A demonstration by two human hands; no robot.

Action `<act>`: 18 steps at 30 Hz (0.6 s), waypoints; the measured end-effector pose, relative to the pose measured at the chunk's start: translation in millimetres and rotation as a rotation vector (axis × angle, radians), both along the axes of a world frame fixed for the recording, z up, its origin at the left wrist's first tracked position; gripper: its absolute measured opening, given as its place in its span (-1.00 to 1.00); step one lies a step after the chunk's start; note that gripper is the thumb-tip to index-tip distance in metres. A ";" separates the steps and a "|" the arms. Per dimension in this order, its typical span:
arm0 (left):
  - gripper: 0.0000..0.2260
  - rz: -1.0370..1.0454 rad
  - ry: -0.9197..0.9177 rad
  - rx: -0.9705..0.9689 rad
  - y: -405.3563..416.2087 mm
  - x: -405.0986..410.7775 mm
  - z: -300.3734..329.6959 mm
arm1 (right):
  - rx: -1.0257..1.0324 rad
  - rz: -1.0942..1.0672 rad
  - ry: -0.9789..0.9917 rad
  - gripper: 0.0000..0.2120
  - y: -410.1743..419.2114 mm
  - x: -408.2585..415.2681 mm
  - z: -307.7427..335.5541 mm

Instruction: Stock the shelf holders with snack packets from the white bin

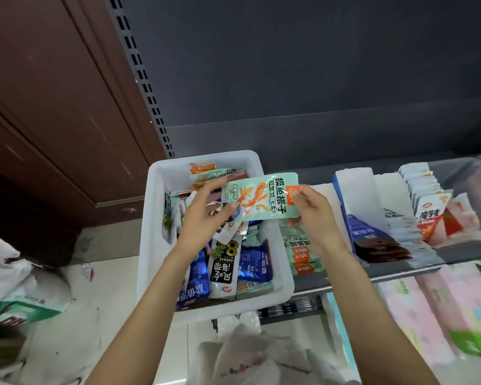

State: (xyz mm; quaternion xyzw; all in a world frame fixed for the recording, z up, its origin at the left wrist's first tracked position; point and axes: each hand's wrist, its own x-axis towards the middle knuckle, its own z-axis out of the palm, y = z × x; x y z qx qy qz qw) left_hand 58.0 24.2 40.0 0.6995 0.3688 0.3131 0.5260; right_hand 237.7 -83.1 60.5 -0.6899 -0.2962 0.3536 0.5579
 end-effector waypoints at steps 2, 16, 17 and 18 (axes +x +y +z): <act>-0.60 -0.007 -0.060 -0.080 -5.2 14.7 3.0 | 0.012 -0.053 0.027 -0.84 -17.4 10.2 2.7; -0.86 -0.291 0.232 0.666 -34.7 116.9 -11.1 | -0.032 -0.183 -0.818 -0.80 -101.8 46.7 -13.6; -0.88 -0.283 0.238 0.651 -33.3 115.9 -14.2 | -0.046 -0.179 -0.843 -0.79 -98.2 43.8 -15.6; -0.89 -0.276 0.258 0.645 -31.3 113.9 -17.6 | -0.050 -0.166 -0.889 -0.79 -94.0 40.3 -17.3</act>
